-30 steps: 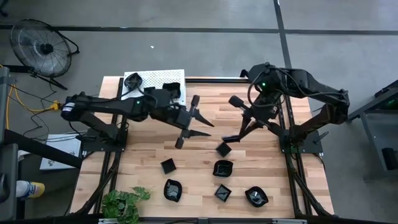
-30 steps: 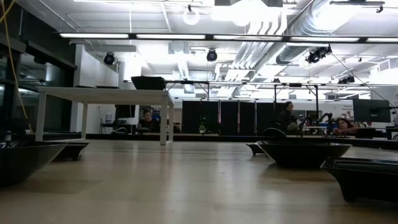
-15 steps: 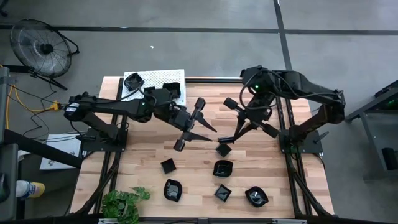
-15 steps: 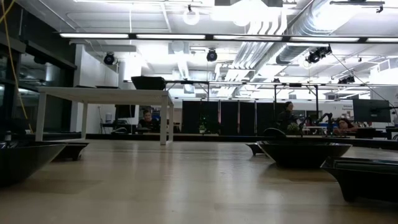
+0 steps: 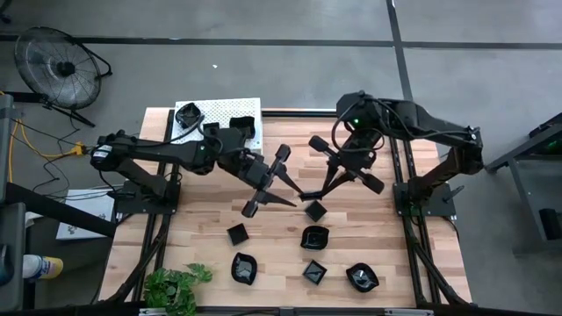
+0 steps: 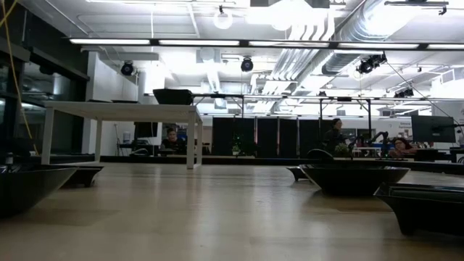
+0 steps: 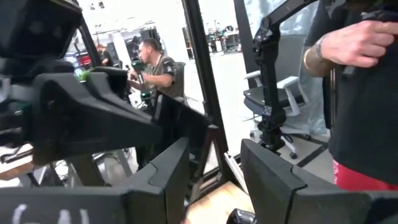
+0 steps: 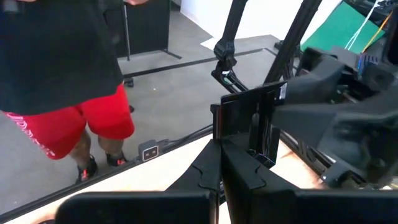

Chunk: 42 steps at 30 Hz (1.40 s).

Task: Pick & Place Mini shaped plates
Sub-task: Stack the black square plate on the black square plate on the shelf

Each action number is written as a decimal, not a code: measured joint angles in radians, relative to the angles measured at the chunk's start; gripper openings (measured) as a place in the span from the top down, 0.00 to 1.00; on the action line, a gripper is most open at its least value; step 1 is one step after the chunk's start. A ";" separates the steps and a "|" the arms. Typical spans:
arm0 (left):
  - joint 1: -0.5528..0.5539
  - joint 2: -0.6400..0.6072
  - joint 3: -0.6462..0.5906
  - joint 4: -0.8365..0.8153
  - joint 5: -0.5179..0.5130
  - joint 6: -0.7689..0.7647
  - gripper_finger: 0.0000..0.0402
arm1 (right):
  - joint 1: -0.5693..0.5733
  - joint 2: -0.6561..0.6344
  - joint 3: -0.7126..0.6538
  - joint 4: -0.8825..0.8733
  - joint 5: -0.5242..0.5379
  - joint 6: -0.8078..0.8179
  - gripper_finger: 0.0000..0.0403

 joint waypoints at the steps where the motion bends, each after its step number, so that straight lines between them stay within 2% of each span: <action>1: -0.006 0.000 0.000 0.000 -0.004 0.000 0.64 | -0.001 0.000 0.000 0.000 0.000 0.003 1.00; 16: -0.004 0.000 0.000 0.001 -0.012 0.000 0.65 | -0.001 0.006 0.000 0.015 0.000 0.017 1.00; 20: -0.004 0.000 0.000 0.000 -0.015 0.000 0.72 | -0.001 0.006 0.000 0.015 0.000 0.033 1.00; 29: -0.003 0.000 0.000 -0.014 -0.016 0.003 0.98 | -0.001 0.006 0.000 0.017 0.000 0.035 1.00; 39: -0.004 0.000 0.000 -0.018 -0.012 0.024 0.99 | -0.001 0.006 0.000 0.015 0.005 0.038 0.99; 42: -0.004 0.000 0.000 -0.019 -0.011 0.029 1.00 | -0.001 0.006 0.000 0.024 0.006 0.085 0.96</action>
